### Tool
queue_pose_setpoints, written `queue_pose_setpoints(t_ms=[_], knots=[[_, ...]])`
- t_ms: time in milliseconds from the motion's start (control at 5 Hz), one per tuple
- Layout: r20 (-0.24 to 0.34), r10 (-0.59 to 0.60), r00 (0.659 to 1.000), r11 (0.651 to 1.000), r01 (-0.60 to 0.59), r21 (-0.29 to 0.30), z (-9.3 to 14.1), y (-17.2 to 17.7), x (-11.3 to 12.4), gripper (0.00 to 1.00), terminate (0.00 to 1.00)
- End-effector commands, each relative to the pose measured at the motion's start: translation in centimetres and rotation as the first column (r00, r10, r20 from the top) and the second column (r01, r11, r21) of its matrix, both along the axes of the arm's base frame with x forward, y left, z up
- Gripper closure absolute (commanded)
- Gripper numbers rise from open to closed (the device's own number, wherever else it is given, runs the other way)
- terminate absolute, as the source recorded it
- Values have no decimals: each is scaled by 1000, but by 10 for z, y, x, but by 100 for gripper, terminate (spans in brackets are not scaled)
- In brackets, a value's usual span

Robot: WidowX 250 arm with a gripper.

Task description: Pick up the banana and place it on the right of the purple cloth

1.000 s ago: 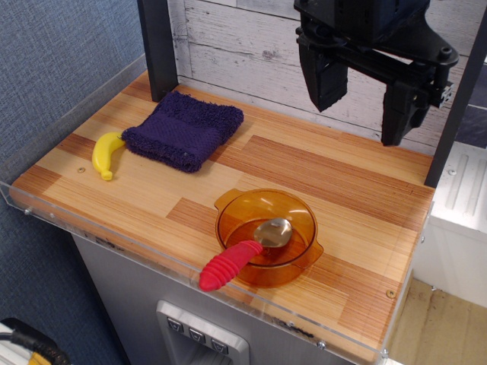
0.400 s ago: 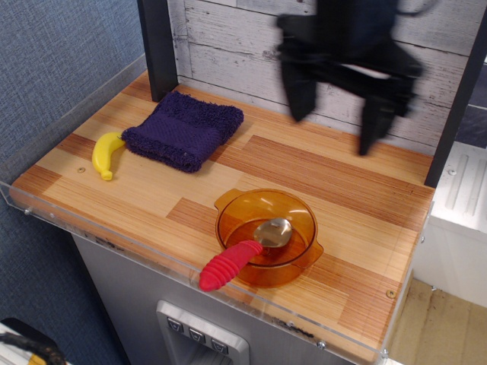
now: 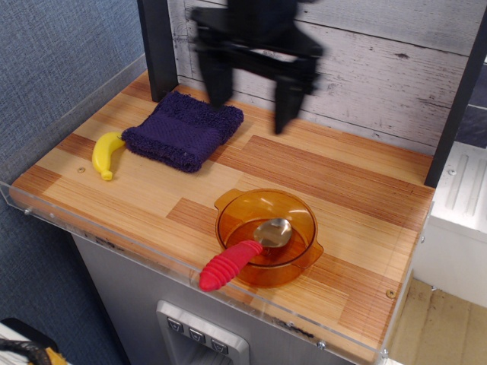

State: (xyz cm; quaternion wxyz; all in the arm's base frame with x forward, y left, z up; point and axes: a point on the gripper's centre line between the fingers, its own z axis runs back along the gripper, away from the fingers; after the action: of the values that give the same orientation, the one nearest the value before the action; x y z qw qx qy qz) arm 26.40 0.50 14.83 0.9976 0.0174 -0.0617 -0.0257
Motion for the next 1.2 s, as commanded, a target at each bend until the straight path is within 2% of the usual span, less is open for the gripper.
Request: queue_pose_setpoints(t_ms=[0,200,400,600,800,1000], knots=[[-33,188,982,981,-187,52,-25,87,-17,0,0],[-13,216,976,972,-214,100,-35,114,-15,0,0],[6,250,968,965,-250,82,-57,142,-9,0,0],[12,215,977,975,-215,56,-78,161,2,0,0],[40,202,979,978,-203,44,-92,181,6,0,0],[36,215,976,976,-216,28,-100,191,9,0,0]])
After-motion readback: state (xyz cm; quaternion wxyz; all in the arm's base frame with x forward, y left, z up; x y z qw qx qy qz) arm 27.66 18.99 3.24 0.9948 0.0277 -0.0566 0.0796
